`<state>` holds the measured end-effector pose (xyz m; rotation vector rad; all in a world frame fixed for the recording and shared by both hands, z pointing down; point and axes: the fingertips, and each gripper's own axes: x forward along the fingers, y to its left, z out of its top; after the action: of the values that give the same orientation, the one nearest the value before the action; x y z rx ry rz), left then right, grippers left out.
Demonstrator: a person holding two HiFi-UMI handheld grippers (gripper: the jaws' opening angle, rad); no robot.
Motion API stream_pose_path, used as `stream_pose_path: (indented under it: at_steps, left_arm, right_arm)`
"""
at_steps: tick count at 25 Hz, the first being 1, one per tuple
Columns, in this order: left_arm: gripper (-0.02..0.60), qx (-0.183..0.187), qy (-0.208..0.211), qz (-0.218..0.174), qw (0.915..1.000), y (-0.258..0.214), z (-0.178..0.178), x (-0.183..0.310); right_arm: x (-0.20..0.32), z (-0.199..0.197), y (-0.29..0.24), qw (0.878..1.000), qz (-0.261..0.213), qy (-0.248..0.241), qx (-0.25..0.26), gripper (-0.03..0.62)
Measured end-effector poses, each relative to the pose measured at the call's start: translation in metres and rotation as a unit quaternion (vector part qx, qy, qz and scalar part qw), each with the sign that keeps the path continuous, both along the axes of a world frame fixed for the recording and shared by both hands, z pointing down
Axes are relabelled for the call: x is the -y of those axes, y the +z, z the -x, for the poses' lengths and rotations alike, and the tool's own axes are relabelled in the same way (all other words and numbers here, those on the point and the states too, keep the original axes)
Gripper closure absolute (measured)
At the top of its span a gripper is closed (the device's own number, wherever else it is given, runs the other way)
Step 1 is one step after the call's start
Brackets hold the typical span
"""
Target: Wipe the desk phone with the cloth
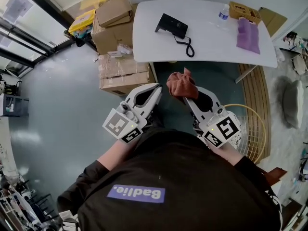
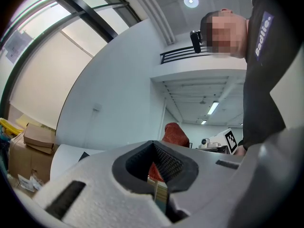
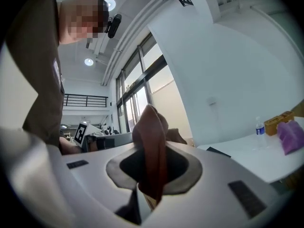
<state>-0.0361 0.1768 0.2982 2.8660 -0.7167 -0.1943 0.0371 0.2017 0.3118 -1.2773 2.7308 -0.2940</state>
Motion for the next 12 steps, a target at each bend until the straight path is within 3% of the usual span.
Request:
stream_pose_path:
  at_steps: [12]
  left_arm:
    - [0.574,0.012,0.055,-0.009,0.9984,-0.002,0.028,0.164]
  right_arm:
    - [0.157,0.031,0.006,0.999,0.016,0.047,-0.023,0.536]
